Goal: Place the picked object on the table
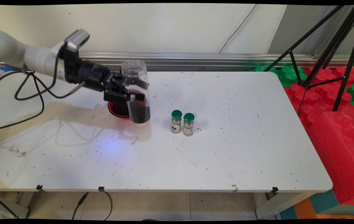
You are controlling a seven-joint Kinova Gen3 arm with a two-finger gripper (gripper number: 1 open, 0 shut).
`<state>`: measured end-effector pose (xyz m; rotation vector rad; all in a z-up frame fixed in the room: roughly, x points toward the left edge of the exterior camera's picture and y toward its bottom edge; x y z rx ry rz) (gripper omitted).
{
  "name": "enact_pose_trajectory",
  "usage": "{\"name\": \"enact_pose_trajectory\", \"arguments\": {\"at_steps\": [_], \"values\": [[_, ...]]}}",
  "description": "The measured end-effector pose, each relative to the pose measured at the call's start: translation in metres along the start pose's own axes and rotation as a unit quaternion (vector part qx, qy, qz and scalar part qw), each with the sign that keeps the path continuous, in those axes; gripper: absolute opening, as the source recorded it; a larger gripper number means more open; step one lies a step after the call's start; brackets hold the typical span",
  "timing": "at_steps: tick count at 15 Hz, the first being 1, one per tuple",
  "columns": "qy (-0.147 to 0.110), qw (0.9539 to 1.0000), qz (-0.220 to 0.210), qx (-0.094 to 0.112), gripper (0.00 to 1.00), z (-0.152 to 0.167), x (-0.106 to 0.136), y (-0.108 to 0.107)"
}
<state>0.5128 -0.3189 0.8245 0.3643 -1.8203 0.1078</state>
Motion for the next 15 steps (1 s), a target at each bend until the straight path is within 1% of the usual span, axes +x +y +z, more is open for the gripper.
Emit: {"name": "enact_pose_trajectory", "arguments": {"at_steps": [5, 12, 15], "values": [[-0.008, 1.0000, -0.001, -0.003, 0.00, 0.021, -0.031, 0.004], [-0.021, 0.9997, 0.010, -0.006, 0.00, 0.051, -0.079, 0.004], [-0.026, 0.9995, 0.015, -0.007, 0.00, 0.061, -0.096, 0.004]]}}
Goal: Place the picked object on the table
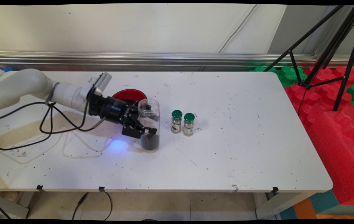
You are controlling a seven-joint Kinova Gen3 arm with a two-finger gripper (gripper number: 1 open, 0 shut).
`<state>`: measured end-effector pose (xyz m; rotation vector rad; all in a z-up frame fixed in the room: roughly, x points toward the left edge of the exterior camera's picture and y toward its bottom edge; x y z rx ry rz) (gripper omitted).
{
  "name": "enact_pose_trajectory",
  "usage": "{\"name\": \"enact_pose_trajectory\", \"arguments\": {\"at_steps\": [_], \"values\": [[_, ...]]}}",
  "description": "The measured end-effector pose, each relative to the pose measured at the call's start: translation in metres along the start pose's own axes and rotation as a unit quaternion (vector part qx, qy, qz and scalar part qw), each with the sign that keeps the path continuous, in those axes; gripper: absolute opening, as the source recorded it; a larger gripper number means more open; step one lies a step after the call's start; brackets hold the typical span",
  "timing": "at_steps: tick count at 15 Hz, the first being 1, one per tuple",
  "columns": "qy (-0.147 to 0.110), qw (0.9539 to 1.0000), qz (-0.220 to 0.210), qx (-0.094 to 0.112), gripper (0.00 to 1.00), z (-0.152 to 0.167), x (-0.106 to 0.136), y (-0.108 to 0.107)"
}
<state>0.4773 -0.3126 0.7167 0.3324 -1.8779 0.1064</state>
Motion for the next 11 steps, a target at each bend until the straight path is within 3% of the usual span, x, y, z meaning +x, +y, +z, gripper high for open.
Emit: {"name": "enact_pose_trajectory", "arguments": {"at_steps": [8, 9, 11], "values": [[-0.010, 0.9999, 0.008, -0.001, 0.00, 0.020, -0.025, 0.000], [-0.010, 0.9999, 0.009, 0.000, 1.00, 0.021, -0.026, 0.000], [-0.011, 0.9999, 0.011, 0.000, 1.00, 0.023, -0.029, 0.000]]}}
